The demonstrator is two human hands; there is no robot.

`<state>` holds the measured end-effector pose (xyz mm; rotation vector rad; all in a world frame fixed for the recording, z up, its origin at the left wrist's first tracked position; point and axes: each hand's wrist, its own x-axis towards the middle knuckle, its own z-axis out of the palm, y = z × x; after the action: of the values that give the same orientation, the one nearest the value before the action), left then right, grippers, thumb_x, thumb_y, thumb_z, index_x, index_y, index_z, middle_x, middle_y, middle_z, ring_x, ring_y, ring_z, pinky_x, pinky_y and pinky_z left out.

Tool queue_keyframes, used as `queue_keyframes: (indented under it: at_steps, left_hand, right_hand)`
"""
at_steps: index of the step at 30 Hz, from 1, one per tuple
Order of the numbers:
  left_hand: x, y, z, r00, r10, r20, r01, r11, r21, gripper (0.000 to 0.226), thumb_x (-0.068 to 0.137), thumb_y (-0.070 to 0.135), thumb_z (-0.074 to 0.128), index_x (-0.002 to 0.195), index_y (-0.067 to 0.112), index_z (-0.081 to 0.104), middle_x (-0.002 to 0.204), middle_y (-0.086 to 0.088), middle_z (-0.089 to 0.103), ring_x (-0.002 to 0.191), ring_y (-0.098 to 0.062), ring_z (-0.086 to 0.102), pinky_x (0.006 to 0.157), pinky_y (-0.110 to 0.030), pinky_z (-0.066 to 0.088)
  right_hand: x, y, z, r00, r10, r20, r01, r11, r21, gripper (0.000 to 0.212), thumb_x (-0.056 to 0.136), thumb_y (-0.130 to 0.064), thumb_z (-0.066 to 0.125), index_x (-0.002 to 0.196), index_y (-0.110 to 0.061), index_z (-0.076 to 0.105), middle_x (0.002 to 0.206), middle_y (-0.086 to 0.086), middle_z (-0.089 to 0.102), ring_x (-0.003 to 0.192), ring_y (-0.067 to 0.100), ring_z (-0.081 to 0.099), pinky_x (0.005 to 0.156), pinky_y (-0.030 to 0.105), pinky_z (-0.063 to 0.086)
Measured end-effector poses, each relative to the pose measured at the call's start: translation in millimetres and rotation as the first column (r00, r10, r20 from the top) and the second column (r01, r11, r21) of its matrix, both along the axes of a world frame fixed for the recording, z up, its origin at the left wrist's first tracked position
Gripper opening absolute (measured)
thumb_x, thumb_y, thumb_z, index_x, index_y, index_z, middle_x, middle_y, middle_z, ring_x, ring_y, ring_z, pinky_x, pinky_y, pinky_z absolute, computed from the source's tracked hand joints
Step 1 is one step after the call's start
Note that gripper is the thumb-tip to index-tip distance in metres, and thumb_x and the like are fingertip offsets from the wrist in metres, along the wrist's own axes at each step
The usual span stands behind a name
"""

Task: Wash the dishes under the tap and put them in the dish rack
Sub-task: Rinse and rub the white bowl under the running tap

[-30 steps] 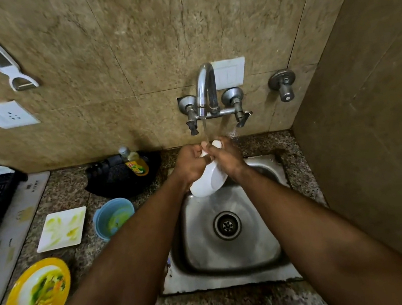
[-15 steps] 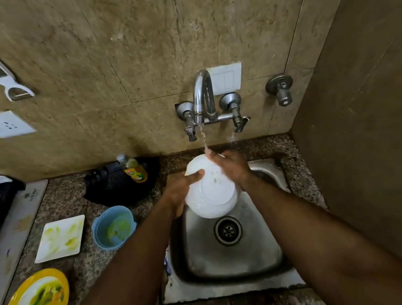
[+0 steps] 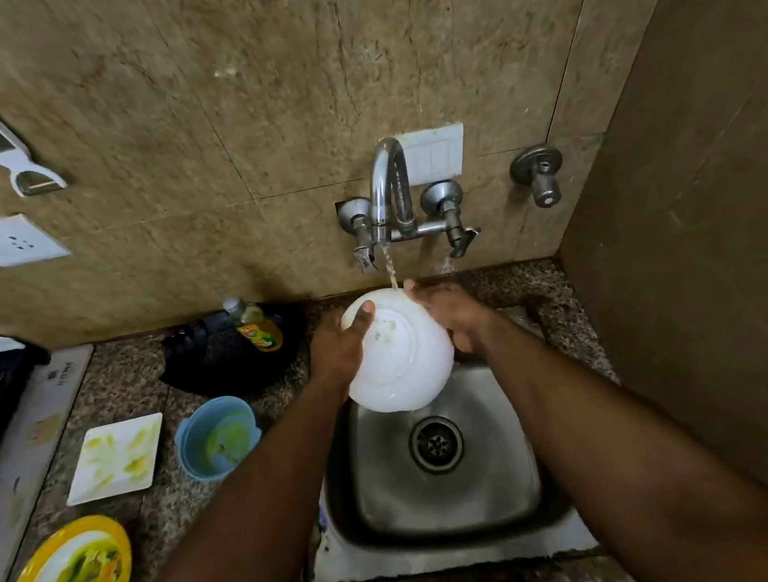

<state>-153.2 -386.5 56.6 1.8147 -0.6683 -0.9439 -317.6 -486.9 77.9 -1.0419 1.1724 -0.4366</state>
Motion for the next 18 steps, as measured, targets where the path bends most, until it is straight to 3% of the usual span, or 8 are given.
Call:
queue_keyframes:
  at_steps: [3,5,7,9,12,15,18]
  left_hand:
    - [0.0,-0.5,-16.5,0.998,-0.033,0.044,0.033,0.999,-0.005,0.048,0.092,0.067,0.058,0.108,0.024,0.073,0.105,0.003,0.074,0.1,-0.019,0.07,0.082,-0.032,0.056]
    - [-3.1,-4.5,-29.9,1.0,-0.002,0.015,0.002,0.999,0.048,0.063,0.089,0.079,0.049,0.116,0.028,0.072,0.116,-0.001,0.073,0.108,-0.025,0.068,0.096,-0.043,0.056]
    - [-10.2,-10.7,-37.1,0.999,0.023,0.028,-0.027,0.99,0.142,0.069,0.094,0.076,0.039,0.133,0.026,0.066,0.135,-0.008,0.066,0.121,-0.033,0.062,0.109,-0.052,0.047]
    - [-22.4,-13.5,-35.9,0.999,0.009,0.047,-0.016,0.985,0.17,0.063,0.103,0.063,0.036,0.144,0.021,0.057,0.143,-0.009,0.06,0.131,-0.036,0.055,0.116,-0.051,0.04]
    - [-42.3,-10.4,-28.1,0.997,-0.071,0.039,0.067,0.993,0.093,0.064,0.1,0.06,0.04,0.149,0.02,0.052,0.145,0.001,0.056,0.136,-0.023,0.05,0.122,-0.043,0.033]
    - [-59.2,-7.4,-25.4,0.979,-0.166,0.118,0.16,0.985,0.065,0.083,0.089,0.07,0.039,0.156,0.02,0.043,0.159,-0.006,0.045,0.145,-0.025,0.041,0.124,-0.046,0.028]
    - [-69.4,-5.8,-18.1,0.889,-0.26,0.378,0.256,0.965,0.06,0.071,0.102,0.056,0.033,0.158,0.013,0.037,0.163,-0.012,0.038,0.151,-0.028,0.034,0.125,-0.044,0.026]
  right_hand:
    - [-20.6,2.1,-11.3,0.979,0.026,0.204,-0.059,0.985,0.159,0.038,0.095,-0.013,0.068,0.126,0.009,0.064,0.123,0.025,0.07,0.112,0.042,0.067,0.101,0.063,0.051]
    - [-23.8,5.2,-13.0,0.956,-0.031,0.29,-0.033,0.977,0.212,0.034,0.094,-0.007,0.066,0.124,0.008,0.064,0.119,0.024,0.07,0.109,0.039,0.066,0.096,0.058,0.054]
    - [-19.4,7.6,-10.2,0.949,-0.09,0.302,0.015,0.97,0.244,0.029,0.095,-0.007,0.064,0.122,0.006,0.066,0.115,0.021,0.072,0.103,0.036,0.069,0.087,0.05,0.058]
    - [-11.9,7.4,-6.2,0.949,-0.163,0.27,0.088,0.959,0.269,0.029,0.096,-0.008,0.065,0.122,0.006,0.066,0.117,0.022,0.072,0.099,0.036,0.07,0.079,0.047,0.058]
    - [-3.3,5.0,-4.2,0.947,-0.267,0.18,0.216,0.941,0.259,0.016,0.095,-0.007,0.068,0.108,0.003,0.067,0.105,0.02,0.073,0.088,0.034,0.07,0.068,0.043,0.058]
    - [2.2,2.2,-11.4,0.923,-0.355,0.146,0.32,0.923,0.216,0.006,0.095,-0.006,0.068,0.091,-0.003,0.066,0.106,0.022,0.072,0.094,0.039,0.071,0.082,0.053,0.06]
    - [3.8,2.9,-18.1,0.903,-0.403,0.148,0.372,0.906,0.201,0.01,0.095,-0.008,0.069,0.099,0.001,0.067,0.116,0.026,0.07,0.104,0.044,0.07,0.095,0.06,0.056]
